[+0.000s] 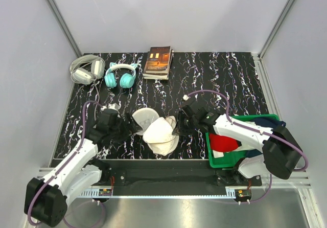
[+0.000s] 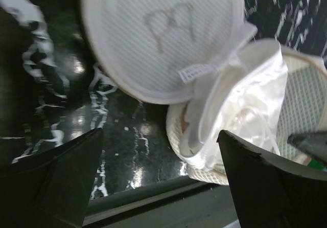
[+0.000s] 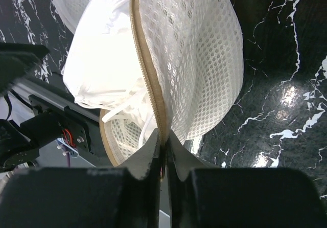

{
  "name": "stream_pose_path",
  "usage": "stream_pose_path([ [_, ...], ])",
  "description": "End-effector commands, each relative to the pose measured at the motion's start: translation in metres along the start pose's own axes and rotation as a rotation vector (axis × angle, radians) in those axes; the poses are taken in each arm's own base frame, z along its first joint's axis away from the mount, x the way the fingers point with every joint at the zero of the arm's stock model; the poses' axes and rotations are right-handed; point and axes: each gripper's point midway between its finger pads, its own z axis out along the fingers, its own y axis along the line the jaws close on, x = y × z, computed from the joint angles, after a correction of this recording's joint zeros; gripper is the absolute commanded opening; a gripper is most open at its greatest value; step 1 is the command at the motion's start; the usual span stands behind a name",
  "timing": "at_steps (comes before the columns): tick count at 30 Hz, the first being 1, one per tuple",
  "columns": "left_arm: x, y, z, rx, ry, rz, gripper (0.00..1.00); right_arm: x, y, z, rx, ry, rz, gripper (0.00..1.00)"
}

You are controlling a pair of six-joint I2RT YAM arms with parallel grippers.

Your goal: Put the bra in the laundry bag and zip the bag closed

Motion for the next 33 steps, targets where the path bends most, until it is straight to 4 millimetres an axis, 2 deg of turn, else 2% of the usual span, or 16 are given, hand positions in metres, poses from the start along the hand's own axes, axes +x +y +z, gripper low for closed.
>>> stream_pose_path([
  [1,-0.035,0.010,-0.009,-0.079,-0.140,-0.074,0.97,-0.012,0.011,-0.012,-0.030,-0.033,-0.061,0.15],
  [8,-0.050,0.005,0.029,-0.046,-0.125,-0.179,0.79,-0.014,0.017,-0.013,-0.046,-0.031,-0.078,0.17],
  [12,-0.054,0.017,0.044,-0.090,-0.138,-0.197,0.77,-0.017,0.020,-0.016,-0.054,-0.036,-0.093,0.20],
  [13,-0.051,0.022,0.049,-0.107,-0.126,-0.189,0.77,-0.016,0.021,-0.016,-0.055,-0.032,-0.095,0.23],
  [14,-0.057,0.018,0.053,-0.078,-0.140,-0.176,0.76,-0.015,0.019,-0.016,-0.048,-0.024,-0.098,0.27],
  [16,-0.054,0.021,0.061,-0.078,-0.118,-0.158,0.69,-0.018,0.018,-0.019,-0.026,-0.033,-0.126,0.36],
  [17,-0.055,0.020,0.063,-0.073,-0.119,-0.155,0.65,-0.021,0.005,-0.022,0.045,-0.042,-0.133,0.45],
  [19,-0.053,0.023,0.065,-0.071,-0.120,-0.150,0.52,-0.039,0.004,-0.034,0.116,-0.094,-0.190,0.51],
  [20,-0.055,0.022,0.064,-0.065,-0.135,-0.149,0.50,-0.046,-0.011,-0.041,0.210,-0.119,-0.209,0.56],
  [21,-0.056,0.023,0.063,-0.066,-0.145,-0.145,0.50,-0.060,-0.004,-0.049,0.225,-0.157,-0.249,0.58],
  [23,-0.063,0.019,0.057,-0.053,-0.183,-0.115,0.50,-0.073,-0.003,-0.055,0.269,-0.186,-0.285,0.61],
  [25,-0.071,0.016,0.049,-0.050,-0.218,-0.092,0.50,-0.087,0.016,-0.051,0.243,-0.193,-0.324,0.62],
  [29,-0.078,0.012,0.039,-0.045,-0.252,-0.064,0.39,-0.097,0.070,-0.019,0.079,-0.146,-0.369,0.59],
  [30,-0.079,0.011,0.038,-0.042,-0.256,-0.062,0.37,-0.097,0.080,-0.003,0.046,-0.116,-0.366,0.56],
  [32,-0.080,0.008,0.035,-0.032,-0.258,-0.054,0.33,-0.097,0.098,0.015,-0.028,-0.102,-0.374,0.55],
  [33,-0.081,0.006,0.033,-0.027,-0.261,-0.052,0.32,-0.096,0.101,0.030,-0.037,-0.081,-0.370,0.54],
])
